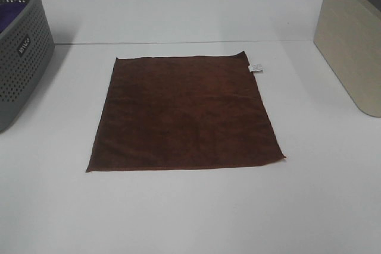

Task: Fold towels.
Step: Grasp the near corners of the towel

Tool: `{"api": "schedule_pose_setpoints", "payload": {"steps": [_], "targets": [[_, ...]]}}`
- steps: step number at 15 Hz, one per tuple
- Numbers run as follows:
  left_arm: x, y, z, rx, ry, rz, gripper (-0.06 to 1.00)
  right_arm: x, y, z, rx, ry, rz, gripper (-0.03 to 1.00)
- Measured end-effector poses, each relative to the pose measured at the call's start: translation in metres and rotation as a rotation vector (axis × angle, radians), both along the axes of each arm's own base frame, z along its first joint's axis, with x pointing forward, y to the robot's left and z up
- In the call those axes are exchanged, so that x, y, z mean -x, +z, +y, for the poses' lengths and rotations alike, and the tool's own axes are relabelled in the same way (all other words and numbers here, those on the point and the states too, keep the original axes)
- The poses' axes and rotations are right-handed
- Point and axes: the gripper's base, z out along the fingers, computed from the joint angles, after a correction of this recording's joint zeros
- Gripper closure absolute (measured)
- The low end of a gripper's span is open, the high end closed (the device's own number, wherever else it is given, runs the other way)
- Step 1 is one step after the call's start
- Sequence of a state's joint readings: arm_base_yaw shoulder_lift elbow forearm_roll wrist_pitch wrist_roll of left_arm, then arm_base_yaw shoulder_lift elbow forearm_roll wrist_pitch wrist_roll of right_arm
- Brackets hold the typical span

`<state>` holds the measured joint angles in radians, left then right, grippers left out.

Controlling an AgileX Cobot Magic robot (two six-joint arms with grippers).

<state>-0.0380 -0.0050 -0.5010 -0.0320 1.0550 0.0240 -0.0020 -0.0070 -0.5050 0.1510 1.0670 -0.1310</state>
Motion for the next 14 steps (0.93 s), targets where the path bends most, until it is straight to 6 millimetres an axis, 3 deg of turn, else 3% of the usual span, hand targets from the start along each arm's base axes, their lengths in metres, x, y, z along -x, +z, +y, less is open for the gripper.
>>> {"api": "schedule_pose_setpoints", "payload": {"steps": [14], "targets": [[0.0,0.0,0.0,0.0,0.0,0.0,0.31,0.0,0.0,0.0,0.0,0.0,0.0,0.29]]}}
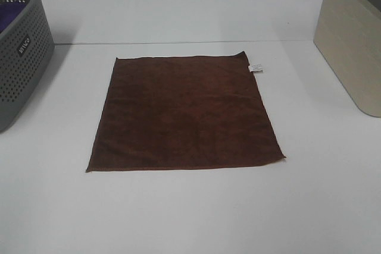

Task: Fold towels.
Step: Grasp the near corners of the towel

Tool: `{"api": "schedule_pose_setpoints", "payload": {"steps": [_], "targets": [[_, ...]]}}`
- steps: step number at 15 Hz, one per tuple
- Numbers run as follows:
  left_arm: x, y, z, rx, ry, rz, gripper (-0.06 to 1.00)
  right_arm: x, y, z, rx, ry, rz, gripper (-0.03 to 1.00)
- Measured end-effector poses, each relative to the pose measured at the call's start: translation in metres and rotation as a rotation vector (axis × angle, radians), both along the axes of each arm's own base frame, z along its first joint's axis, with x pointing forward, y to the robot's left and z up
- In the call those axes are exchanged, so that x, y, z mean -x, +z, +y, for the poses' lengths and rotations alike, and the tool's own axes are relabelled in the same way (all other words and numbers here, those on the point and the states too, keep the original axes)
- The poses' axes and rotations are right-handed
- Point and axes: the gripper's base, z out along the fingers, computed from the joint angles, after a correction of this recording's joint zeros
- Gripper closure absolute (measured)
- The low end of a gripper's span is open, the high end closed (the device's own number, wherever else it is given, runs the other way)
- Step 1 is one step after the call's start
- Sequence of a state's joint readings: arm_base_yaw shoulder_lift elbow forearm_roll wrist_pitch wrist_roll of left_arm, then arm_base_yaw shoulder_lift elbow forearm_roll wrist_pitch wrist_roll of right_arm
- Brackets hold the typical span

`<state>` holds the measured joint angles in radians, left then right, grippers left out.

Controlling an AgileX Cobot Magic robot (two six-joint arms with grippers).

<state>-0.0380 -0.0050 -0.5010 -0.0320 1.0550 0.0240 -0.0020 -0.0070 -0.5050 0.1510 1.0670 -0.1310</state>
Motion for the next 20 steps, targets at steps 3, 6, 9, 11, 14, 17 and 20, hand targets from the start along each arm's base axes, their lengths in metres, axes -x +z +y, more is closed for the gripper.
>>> {"api": "schedule_pose_setpoints", "payload": {"steps": [3,6,9,11,14,17,20], "targets": [[0.0,0.0,0.0,0.0,0.0,0.0,0.31,0.0,0.0,0.0,0.0,0.0,0.0,0.29],[0.0,0.0,0.0,0.0,0.0,0.0,0.31,0.0,0.0,0.0,0.0,0.0,0.0,0.29],[0.0,0.0,0.0,0.0,0.0,0.0,0.31,0.0,0.0,0.0,0.0,0.0,0.0,0.29],[0.0,0.0,0.0,0.0,0.0,0.0,0.31,0.0,0.0,0.0,0.0,0.0,0.0,0.29],[0.0,0.0,0.0,0.0,0.0,0.0,0.31,0.0,0.0,0.0,0.0,0.0,0.0,0.29],[0.0,0.0,0.0,0.0,0.0,0.0,0.31,0.0,0.0,0.0,0.0,0.0,0.0,0.29],[0.0,0.0,0.0,0.0,0.0,0.0,0.31,0.0,0.0,0.0,0.0,0.0,0.0,0.29]]}}
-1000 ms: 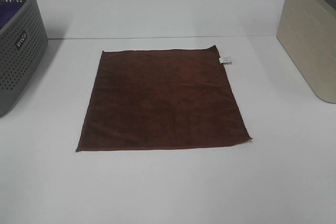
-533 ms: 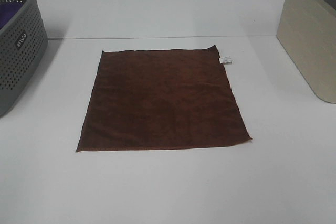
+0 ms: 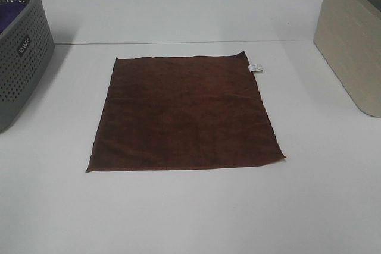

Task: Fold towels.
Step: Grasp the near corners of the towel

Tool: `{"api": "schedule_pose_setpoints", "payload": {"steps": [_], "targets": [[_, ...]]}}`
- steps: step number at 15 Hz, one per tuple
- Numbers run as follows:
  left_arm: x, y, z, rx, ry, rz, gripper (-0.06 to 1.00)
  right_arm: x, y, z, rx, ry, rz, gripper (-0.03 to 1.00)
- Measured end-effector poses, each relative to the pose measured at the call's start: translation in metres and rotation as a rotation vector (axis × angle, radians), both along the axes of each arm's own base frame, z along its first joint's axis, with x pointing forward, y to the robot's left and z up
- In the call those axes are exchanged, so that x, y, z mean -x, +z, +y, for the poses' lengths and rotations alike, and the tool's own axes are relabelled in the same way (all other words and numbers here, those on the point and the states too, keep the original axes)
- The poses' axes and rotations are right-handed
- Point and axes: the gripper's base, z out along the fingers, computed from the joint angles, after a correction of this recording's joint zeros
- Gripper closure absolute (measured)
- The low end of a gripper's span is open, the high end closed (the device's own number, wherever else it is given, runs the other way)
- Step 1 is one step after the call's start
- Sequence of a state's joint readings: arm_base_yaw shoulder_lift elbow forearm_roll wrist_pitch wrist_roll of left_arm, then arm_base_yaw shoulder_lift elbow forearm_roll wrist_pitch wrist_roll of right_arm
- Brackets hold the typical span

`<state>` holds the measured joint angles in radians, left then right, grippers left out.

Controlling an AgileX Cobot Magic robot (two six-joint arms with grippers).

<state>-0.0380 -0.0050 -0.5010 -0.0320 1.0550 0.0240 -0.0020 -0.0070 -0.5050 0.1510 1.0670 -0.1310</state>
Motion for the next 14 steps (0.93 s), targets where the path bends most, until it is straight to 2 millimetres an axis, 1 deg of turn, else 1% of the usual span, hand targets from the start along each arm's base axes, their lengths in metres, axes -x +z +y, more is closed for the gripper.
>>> {"api": "schedule_pose_setpoints", "payload": {"steps": [13,14], "targets": [[0.0,0.0001,0.0001,-0.001,0.001,-0.001,0.31,0.0,0.0,0.0,0.0,0.0,0.0,0.29],[0.0002,0.0026,0.0004,-0.003,0.003,-0.018,0.31,0.0,0.0,0.0,0.0,0.0,0.0,0.29]]}}
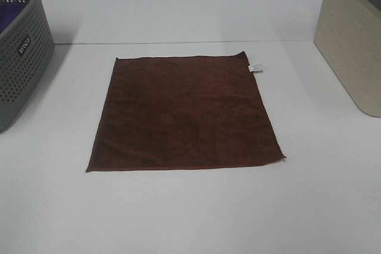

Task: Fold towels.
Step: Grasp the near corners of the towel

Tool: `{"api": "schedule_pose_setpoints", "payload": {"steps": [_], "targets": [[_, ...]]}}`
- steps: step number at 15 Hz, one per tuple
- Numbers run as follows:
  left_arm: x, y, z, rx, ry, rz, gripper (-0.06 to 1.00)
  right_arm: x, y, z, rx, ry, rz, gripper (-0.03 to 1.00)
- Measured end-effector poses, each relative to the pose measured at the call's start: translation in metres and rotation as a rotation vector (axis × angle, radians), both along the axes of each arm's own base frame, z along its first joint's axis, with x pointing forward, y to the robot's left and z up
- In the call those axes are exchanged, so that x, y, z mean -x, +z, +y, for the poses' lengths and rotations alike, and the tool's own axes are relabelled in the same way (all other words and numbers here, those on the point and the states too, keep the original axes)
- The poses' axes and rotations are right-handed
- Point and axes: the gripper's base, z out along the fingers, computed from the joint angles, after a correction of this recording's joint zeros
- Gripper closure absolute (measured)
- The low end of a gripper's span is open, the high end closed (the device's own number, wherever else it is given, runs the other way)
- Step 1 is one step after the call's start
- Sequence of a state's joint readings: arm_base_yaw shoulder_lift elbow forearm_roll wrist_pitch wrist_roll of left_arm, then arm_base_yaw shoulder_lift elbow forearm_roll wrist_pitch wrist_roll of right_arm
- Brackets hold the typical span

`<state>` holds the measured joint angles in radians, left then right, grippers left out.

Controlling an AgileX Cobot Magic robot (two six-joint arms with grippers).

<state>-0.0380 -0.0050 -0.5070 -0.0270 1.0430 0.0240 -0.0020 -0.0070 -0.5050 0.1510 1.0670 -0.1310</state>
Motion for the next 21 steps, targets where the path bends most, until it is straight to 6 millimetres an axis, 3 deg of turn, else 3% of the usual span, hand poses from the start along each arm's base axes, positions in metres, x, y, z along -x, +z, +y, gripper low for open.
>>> {"api": "schedule_pose_setpoints", "payload": {"steps": [3,8,12,16,17,21], "targets": [[-0.016,0.015,0.0,-0.001,0.008,-0.122,0.31,-0.012,0.004,0.0,-0.019,-0.014,0.045,0.29],[-0.084,0.015,-0.009,0.125,-0.01,-0.017,0.31,-0.069,0.004,-0.002,-0.013,-0.034,0.278,0.29],[-0.14,-0.009,-0.015,0.242,0.023,0.199,0.31,-0.12,-0.011,-0.001,-0.039,-0.052,0.416,0.29],[-0.187,-0.033,-0.023,0.341,0.044,0.409,0.31,-0.171,-0.026,0.008,-0.19,-0.07,0.566,0.29],[-0.203,-0.043,-0.026,0.38,0.049,0.478,0.31,-0.194,-0.029,0.01,-0.222,-0.078,0.62,0.29],[-0.241,-0.079,-0.033,0.477,0.09,0.663,0.28,-0.257,-0.043,0.01,-0.215,-0.077,0.713,0.29]]}}
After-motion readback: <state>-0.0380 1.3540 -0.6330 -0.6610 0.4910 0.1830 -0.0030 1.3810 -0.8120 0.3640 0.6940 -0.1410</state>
